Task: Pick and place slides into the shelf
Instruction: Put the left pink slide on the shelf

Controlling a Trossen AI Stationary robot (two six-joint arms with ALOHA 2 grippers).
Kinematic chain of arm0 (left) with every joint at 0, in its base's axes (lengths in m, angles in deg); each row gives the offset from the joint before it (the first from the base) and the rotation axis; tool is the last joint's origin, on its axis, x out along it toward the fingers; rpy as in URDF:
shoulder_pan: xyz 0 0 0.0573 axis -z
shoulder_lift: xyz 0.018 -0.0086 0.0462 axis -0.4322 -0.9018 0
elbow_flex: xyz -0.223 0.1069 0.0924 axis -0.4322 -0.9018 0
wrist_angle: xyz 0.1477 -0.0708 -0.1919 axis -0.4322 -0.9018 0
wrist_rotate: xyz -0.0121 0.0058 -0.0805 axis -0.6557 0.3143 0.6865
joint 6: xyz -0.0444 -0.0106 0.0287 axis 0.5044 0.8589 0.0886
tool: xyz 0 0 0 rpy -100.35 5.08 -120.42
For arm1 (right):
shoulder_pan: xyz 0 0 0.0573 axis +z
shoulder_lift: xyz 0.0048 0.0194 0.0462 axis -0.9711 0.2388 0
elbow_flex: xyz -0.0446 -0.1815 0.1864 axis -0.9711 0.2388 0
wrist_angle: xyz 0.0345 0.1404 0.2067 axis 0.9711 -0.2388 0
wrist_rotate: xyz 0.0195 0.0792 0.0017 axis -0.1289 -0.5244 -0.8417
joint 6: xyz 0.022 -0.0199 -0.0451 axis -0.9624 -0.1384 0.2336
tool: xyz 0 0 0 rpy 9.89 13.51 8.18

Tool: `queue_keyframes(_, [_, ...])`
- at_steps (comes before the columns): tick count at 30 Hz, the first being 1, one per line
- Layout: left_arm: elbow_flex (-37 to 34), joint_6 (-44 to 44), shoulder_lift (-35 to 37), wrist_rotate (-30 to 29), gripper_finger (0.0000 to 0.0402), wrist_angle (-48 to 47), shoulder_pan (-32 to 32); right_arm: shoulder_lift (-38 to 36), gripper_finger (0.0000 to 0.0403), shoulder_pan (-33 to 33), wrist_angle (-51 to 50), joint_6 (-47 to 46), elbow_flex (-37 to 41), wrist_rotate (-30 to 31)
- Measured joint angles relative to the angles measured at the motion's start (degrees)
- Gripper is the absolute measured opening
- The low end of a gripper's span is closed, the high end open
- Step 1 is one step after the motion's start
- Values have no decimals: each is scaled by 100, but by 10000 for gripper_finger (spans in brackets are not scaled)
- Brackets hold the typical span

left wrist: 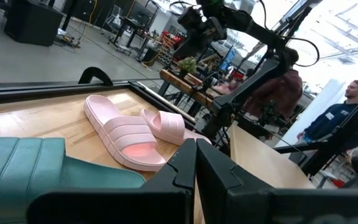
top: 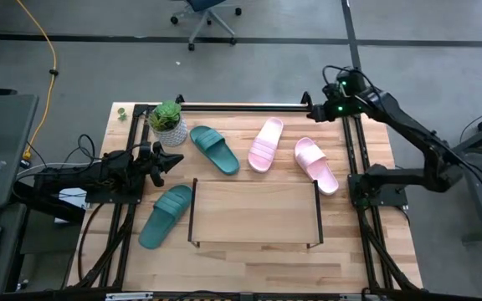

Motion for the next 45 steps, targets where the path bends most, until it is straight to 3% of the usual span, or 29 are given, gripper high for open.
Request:
queue_keyframes(9, [0,0,-1,0,1,0,1,678,1,14,804,-34,0,-895])
queue_keyframes(13, [0,0,0,0,1,0,1,1030,23,74,1248,-254,0,-1295])
queue_keyframes(21, [0,0,0,0,1,0,0,1476,95,254,1285,-122,0,-1303])
queue_keyframes(45, [0,0,-1,1,1,1,1,2608,98,1179,1771,127,0,-1320])
